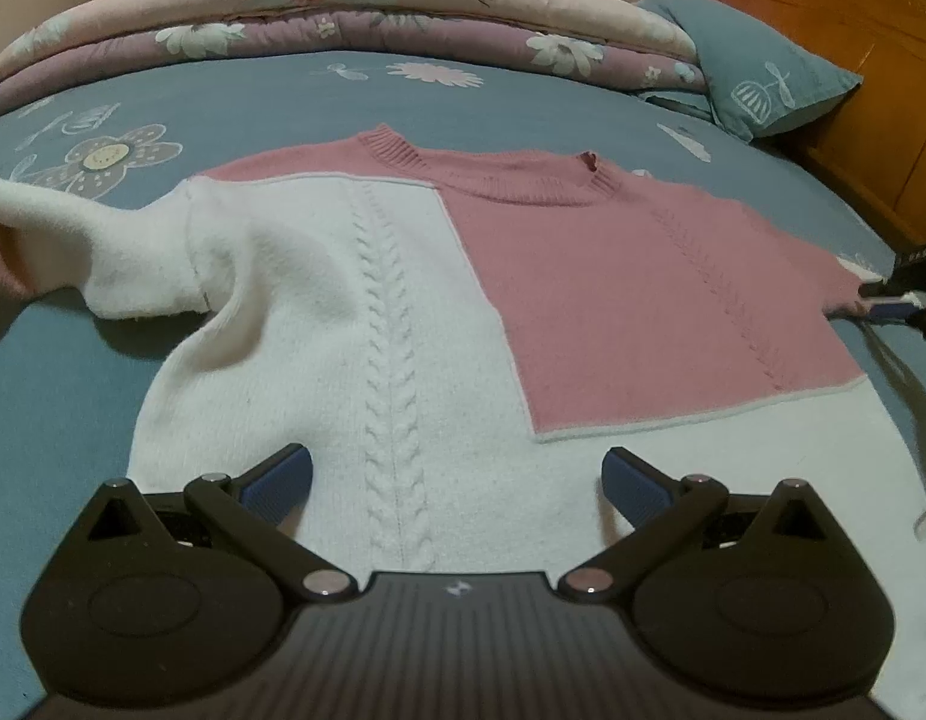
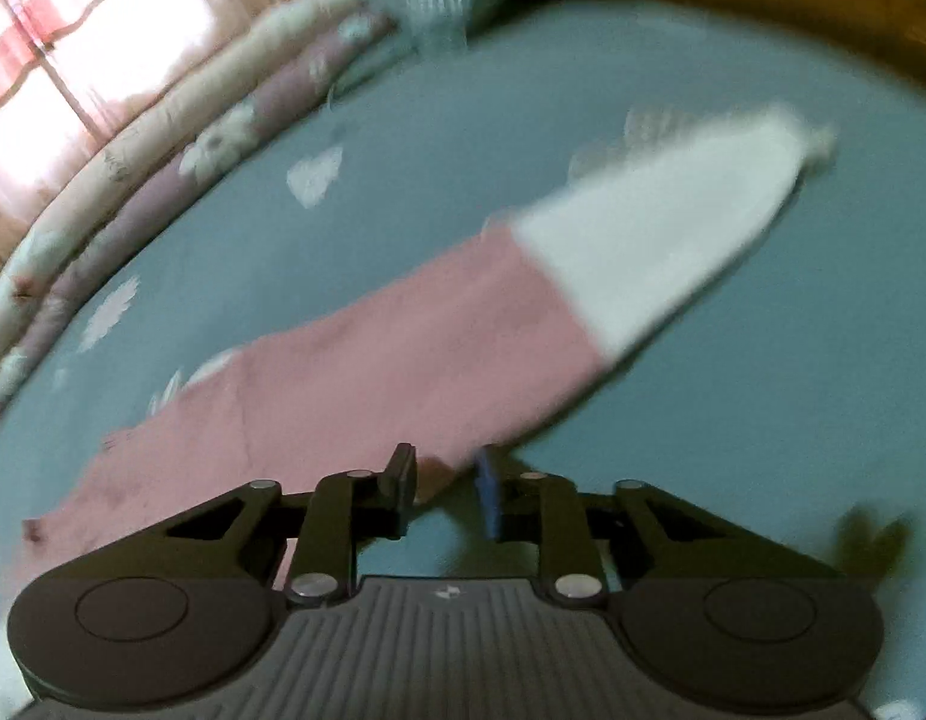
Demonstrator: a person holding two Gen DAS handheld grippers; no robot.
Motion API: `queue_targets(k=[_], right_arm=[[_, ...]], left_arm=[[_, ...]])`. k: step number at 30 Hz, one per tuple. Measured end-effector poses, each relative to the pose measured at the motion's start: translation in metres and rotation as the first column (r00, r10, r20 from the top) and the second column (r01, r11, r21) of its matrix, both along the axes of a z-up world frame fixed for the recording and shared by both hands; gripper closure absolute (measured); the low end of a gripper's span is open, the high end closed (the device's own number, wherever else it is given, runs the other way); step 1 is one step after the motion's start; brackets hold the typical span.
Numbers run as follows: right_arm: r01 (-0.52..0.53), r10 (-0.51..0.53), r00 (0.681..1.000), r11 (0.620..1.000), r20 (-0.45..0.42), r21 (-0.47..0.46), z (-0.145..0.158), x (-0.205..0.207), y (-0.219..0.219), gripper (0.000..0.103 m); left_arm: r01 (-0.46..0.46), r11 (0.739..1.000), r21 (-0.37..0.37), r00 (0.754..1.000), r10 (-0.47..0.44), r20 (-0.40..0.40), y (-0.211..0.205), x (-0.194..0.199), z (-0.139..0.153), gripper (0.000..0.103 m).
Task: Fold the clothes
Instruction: 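Withdraw the open right gripper back over the sweater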
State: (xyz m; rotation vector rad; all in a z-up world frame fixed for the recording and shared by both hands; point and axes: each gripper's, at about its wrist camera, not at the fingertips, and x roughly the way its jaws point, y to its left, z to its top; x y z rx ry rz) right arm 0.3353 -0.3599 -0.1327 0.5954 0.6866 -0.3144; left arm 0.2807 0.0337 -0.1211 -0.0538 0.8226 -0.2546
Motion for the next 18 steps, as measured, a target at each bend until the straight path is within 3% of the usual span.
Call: queue_targets(k=[3,6,8,11,12,14,16,18], right_arm=[[-0.102,0.097,0.994,0.991,0.057,0.087,0.000,0.006,0.007,0.073],[-0.160,0.159,0.987,0.982,0.019,0.100,-0.013,0.016,0.019,0.073],[-0.140,0.140,0.990,0.986,0.004,0.094,-0.020,0.013,0.018,0.084],[-0.105,0.108,0.994,0.990,-0.023,0.099,-0.017,0.006,0.012,0.088],[-0.101,0.103,0.994,0.991,-0.031,0.083,-0.012,0.004,0.012,0.085],[-0.094,0.094,0.995,0.994,-0.011,0.053,-0.001,0.002,0.013,0.070],[-0.131,0.127,0.991,0.988,0.051,0.078,0.005,0.002,0.017,0.068],[-0.181,0.176,0.983,0.977,0.058,0.108,0.000,0.009,0.024,0.068]], left_arm=[[-0.001,1.000,0.008,1.000,0.001,0.001,-0.002,0.000,0.000,0.001],[0.003,1.000,0.028,1.000,-0.003,0.006,-0.005,-0.001,-0.001,0.001],[0.003,1.000,0.026,1.000,-0.003,0.005,-0.004,-0.001,-0.001,0.001],[0.002,1.000,0.010,1.000,-0.002,0.003,-0.001,-0.001,0.000,0.001],[0.001,1.000,0.008,1.000,-0.001,0.002,-0.001,-0.001,0.000,0.001],[0.000,1.000,0.005,1.000,0.000,0.001,-0.001,0.000,0.000,0.001],[-0.001,1.000,0.009,1.000,0.001,0.002,-0.002,-0.001,-0.001,0.001],[0.000,1.000,0.013,1.000,0.000,0.003,-0.002,-0.001,-0.001,0.001]])
